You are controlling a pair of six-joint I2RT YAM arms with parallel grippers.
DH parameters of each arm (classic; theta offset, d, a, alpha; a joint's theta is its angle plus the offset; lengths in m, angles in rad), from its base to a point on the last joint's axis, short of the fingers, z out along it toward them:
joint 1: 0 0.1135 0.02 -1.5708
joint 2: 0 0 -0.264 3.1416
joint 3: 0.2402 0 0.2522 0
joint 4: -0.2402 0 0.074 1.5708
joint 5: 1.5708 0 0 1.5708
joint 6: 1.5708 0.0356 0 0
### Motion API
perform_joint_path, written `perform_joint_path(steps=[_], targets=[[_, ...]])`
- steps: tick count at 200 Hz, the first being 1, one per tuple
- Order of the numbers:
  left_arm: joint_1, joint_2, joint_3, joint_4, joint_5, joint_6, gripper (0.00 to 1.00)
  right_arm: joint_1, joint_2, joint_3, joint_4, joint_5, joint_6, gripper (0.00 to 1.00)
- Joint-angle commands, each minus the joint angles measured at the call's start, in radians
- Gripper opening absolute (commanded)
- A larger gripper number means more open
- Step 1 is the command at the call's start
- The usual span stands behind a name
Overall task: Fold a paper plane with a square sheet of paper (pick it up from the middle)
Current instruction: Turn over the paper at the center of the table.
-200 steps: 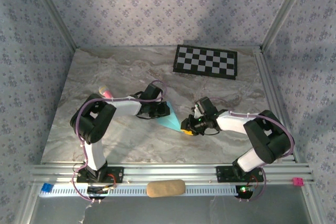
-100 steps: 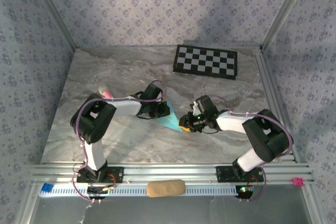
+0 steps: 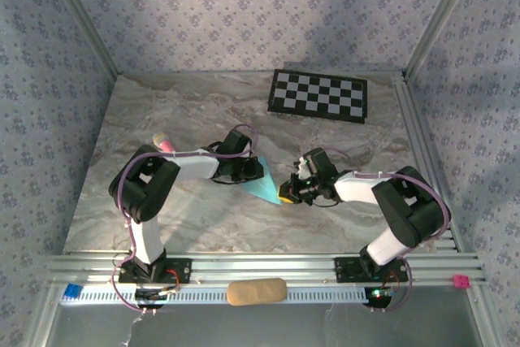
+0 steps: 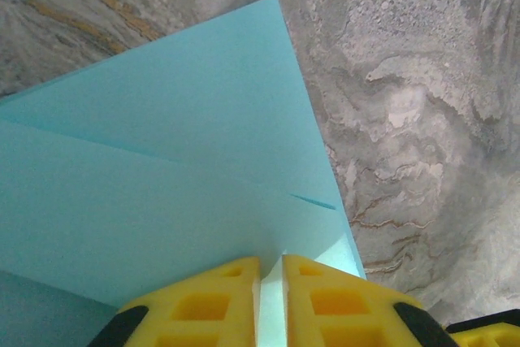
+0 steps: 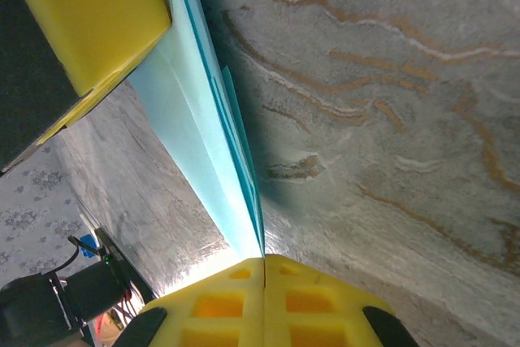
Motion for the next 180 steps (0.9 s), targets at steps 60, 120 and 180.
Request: perform_joint_path(steps=[60, 120, 180], targets=[[-0.002, -0.247, -0.01, -0.03, -0.073, 0.014, 0.42, -0.034, -0.211, 0.059, -0.307, 0.129, -0.224, 0.0], [0.005, -0.449, -0.108, -0.033, -0.213, 0.017, 0.48, -0.026, -0.383, 0.137, -0.51, 0.349, -0.366, 0.0], [0.036, -0.62, -0.23, -0.06, -0.213, 0.038, 0.51, 0.036, -0.425, 0.202, -0.63, 0.532, -0.347, 0.0]])
